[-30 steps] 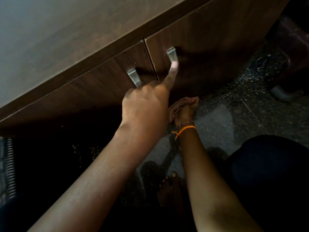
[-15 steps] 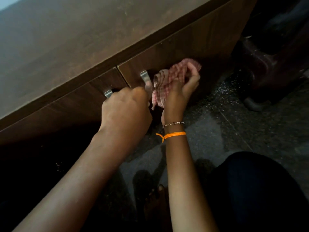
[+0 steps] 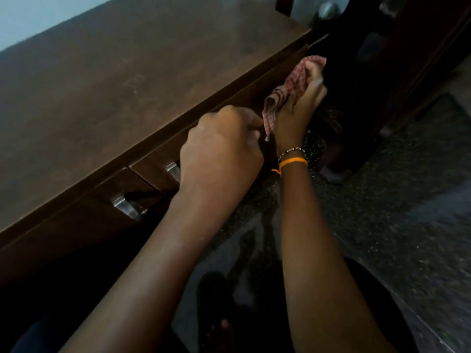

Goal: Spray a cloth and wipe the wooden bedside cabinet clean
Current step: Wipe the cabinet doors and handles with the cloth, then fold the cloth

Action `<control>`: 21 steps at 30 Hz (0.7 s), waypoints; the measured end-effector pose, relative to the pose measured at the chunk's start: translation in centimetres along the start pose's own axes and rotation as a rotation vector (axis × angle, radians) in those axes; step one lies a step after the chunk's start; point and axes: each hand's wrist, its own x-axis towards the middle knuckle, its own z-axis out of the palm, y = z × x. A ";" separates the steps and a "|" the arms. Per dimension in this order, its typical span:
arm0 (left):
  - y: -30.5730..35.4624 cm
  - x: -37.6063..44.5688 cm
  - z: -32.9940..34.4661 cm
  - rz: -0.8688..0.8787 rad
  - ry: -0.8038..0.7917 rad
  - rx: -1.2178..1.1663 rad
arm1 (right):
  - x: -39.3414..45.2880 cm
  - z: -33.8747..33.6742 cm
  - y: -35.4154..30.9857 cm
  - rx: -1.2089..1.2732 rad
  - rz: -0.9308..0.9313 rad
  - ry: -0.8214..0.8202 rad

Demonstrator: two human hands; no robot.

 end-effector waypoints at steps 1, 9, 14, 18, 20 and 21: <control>0.2 0.6 0.5 -0.011 -0.001 -0.030 | 0.7 -0.3 0.5 0.012 0.042 -0.009; 2.1 2.3 1.0 -0.213 -0.165 -0.254 | -0.1 -5.9 0.0 0.597 0.935 0.093; 2.6 1.1 -1.9 -0.452 -0.334 -0.405 | -1.3 -8.3 -7.6 1.008 1.007 0.203; 4.8 1.5 -6.4 -0.682 -0.501 -0.557 | -1.7 -9.1 -15.2 1.097 0.996 0.081; 6.6 1.3 -9.1 -0.810 -0.600 -0.805 | -2.3 -9.1 -19.1 1.103 1.038 -0.014; 7.3 1.0 -10.4 -0.829 -0.606 -0.964 | -2.4 -9.1 -21.5 1.109 1.069 -0.074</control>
